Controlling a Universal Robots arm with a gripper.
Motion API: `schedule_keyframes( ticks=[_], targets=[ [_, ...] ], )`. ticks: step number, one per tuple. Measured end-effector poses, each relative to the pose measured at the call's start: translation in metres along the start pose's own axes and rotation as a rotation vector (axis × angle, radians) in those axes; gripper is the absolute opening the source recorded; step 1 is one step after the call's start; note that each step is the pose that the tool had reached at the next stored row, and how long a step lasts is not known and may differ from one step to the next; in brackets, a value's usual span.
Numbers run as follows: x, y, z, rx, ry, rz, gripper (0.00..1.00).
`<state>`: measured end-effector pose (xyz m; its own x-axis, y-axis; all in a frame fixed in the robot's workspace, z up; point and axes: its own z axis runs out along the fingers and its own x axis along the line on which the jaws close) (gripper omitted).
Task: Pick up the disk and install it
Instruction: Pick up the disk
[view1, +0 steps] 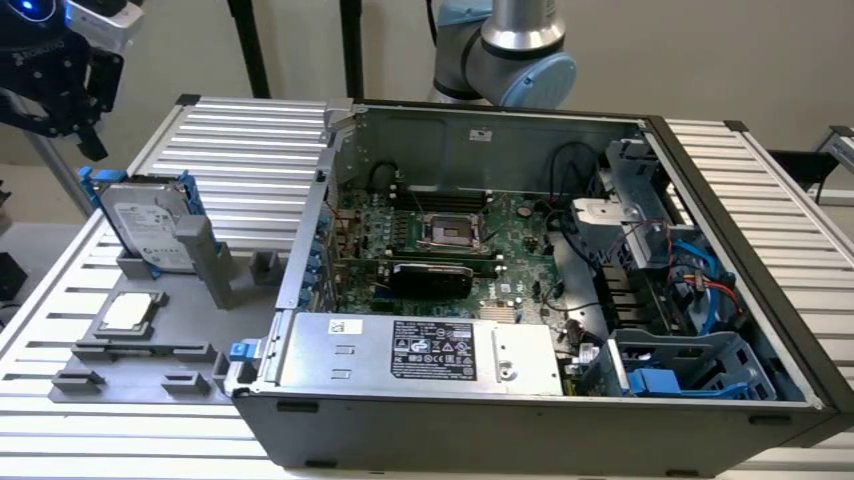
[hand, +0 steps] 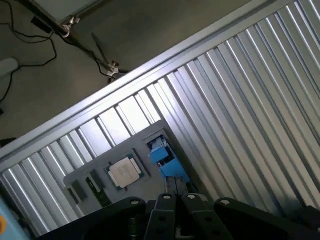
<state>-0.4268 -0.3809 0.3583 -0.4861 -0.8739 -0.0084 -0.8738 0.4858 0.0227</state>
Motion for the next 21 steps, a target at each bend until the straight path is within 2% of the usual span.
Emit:
schedule_keyframes(
  ticks=[21],
  targets=[
    [0.0,0.0,0.0004,-0.0031,0.0086,-0.381,0.11]
  ],
)
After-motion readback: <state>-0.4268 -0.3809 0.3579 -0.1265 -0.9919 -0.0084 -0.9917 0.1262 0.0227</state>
